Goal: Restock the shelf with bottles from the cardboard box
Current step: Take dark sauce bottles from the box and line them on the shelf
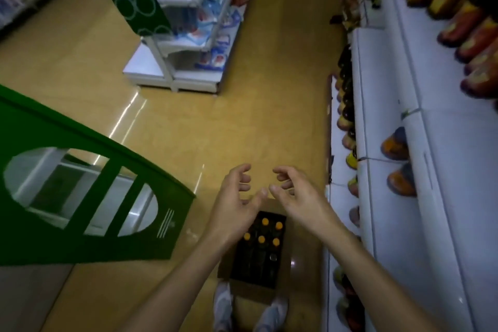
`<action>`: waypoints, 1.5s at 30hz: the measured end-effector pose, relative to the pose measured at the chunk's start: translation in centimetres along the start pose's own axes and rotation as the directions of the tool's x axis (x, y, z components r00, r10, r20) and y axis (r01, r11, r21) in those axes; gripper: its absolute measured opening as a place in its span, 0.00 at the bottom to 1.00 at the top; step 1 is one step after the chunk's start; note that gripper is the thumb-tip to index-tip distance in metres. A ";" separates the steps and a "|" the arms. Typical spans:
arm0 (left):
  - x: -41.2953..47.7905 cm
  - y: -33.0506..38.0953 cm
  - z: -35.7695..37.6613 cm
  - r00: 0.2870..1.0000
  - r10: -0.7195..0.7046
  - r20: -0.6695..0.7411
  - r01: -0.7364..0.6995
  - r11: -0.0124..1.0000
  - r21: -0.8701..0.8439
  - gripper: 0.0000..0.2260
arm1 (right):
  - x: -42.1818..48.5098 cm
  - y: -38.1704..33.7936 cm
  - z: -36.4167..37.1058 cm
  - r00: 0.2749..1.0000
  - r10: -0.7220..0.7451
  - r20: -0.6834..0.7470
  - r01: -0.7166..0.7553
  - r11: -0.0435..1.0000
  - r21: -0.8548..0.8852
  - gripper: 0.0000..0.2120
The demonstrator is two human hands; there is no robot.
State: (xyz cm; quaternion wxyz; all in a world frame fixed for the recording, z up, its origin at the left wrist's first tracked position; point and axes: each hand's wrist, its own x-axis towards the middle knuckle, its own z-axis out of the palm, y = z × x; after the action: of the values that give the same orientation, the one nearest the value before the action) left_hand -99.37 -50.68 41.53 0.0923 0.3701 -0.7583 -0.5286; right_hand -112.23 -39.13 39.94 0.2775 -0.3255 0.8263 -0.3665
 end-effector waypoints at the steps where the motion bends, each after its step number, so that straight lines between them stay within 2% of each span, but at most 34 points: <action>1: 0.2 -1.4 1.0 1.000 -0.026 0.018 0.026 1.000 0.006 0.26 | 0.0 1.7 1.0 0.999 0.035 0.017 -0.035 0.999 0.008 0.20; 6: 1.2 -8.7 5.6 0.986 -0.137 0.096 0.138 0.990 -0.007 0.23 | -0.5 9.0 5.6 0.981 0.175 0.082 -0.178 0.984 0.032 0.18; 10: 1.9 -15.0 9.3 0.966 -0.223 0.131 0.221 0.975 0.027 0.25 | -0.7 14.7 9.6 0.947 0.293 0.135 -0.298 0.954 0.019 0.18; 15: 2.2 -23.2 13.6 0.929 -0.295 0.225 0.281 0.955 0.094 0.27 | -0.8 21.7 15.6 0.896 0.412 0.165 -0.419 0.908 0.013 0.19; 24: 3.0 -39.6 18.2 0.841 -0.441 0.313 0.370 0.891 0.261 0.28 | -0.7 33.0 27.7 0.780 0.571 0.256 -0.587 0.810 -0.015 0.21; 28: 3.9 -44.8 19.1 0.821 -0.453 0.348 0.344 0.878 0.332 0.28 | 0.2 37.0 31.6 0.752 0.608 0.255 -0.608 0.789 -0.089 0.22; 31: 4.7 -47.6 19.7 0.811 -0.442 0.382 0.304 0.878 0.370 0.28 | 1.1 39.5 33.7 0.749 0.624 0.225 -0.589 0.781 -0.207 0.22; 36: 6.1 -50.6 21.4 0.785 -0.418 0.457 0.241 0.886 0.396 0.29 | 3.3 41.9 37.0 0.734 0.635 0.241 -0.557 0.766 -0.320 0.28; 40: 6.6 -51.9 22.9 0.763 -0.417 0.495 0.216 0.885 0.412 0.30 | 4.5 43.2 39.3 0.685 0.679 0.264 -0.559 0.722 -0.407 0.29; 45: 6.7 -52.5 23.4 0.744 -0.427 0.514 0.204 0.878 0.434 0.29 | 5.2 43.8 40.3 0.714 0.662 0.228 -0.429 0.671 -0.605 0.26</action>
State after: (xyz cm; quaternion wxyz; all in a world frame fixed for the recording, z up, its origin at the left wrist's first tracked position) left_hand -92.15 -46.74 -15.77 -0.3100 0.3205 -0.7543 -0.4818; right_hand -102.12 -37.37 -18.91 0.4549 -0.1887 0.8689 0.0505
